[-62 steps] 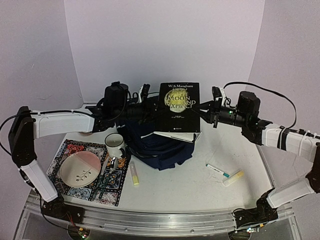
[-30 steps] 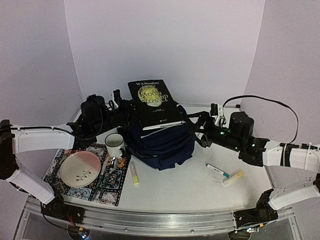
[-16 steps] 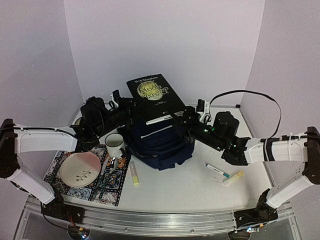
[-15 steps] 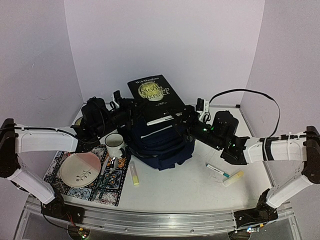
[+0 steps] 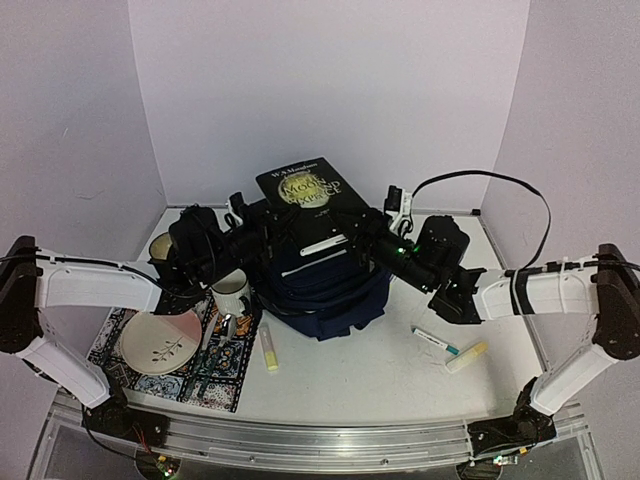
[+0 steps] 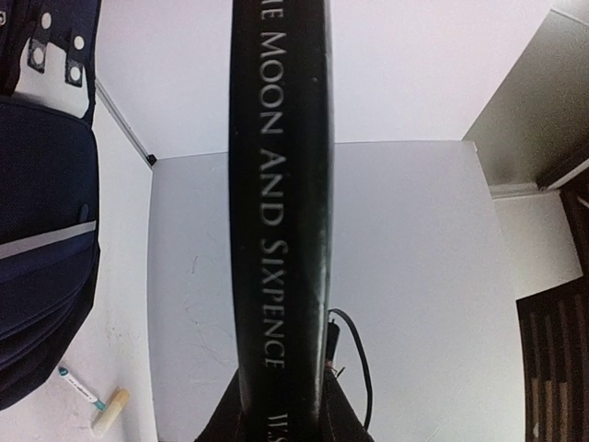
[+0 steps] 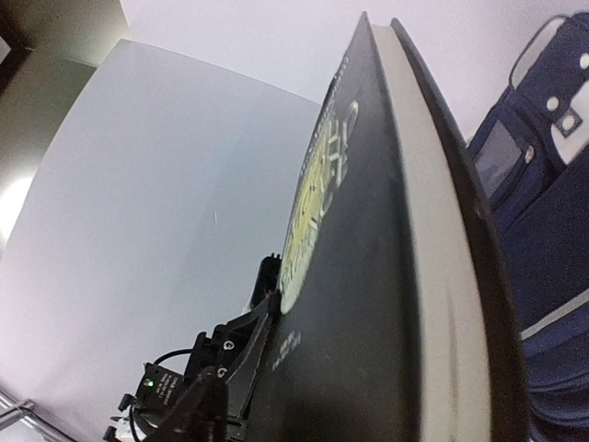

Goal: Pack the student bag
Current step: Pass from the left arm to the right

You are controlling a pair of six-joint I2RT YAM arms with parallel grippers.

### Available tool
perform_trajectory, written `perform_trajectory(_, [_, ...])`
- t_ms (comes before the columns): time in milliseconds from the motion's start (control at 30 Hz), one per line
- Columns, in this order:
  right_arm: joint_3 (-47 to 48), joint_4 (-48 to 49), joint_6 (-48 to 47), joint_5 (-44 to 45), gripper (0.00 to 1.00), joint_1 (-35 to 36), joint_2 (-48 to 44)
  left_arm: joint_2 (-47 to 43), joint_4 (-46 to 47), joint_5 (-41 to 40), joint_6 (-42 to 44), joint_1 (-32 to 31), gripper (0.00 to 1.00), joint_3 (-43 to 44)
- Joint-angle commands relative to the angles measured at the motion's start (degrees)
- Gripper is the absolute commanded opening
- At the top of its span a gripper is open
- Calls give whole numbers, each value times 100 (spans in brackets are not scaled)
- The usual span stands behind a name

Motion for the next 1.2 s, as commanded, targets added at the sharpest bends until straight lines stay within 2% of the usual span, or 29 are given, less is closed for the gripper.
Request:
perform_trajectory(0, [133, 824, -61, -63, 31, 35, 43, -117, 1035, -167, -264, -30, 1, -58])
perform_trajectory(167, [-53, 821, -258, 142, 4, 31, -209, -289, 1038, -338, -234, -29, 12, -342])
perform_trajectory(233, [-114, 761, -353, 199, 0, 24, -313, -352, 1034, -415, -196, -28, 20, -460])
perform_trajectory(433, [-370, 590, -422, 379, 0, -112, -612, -461, 1016, -435, 411, 4, 49, -793])
perform_trajectory(600, [-763, 358, -420, 529, 0, -392, -1067, -397, 650, -86, 1290, 122, 64, -862])
perform_trajectory(933, [-1566, -860, -482, 768, 0, -1118, -2428, 265, -1240, 1345, 3703, 176, 76, 22])
perform_trajectory(1033, [-1765, -1277, -484, 862, 0, -1295, -2873, 542, -2238, 1404, 4676, 114, 79, 626])
perform_trajectory(1167, [-1826, -1986, -573, 1005, 0, -1428, -3372, 1034, -3956, 684, 6056, -187, 80, 1611])
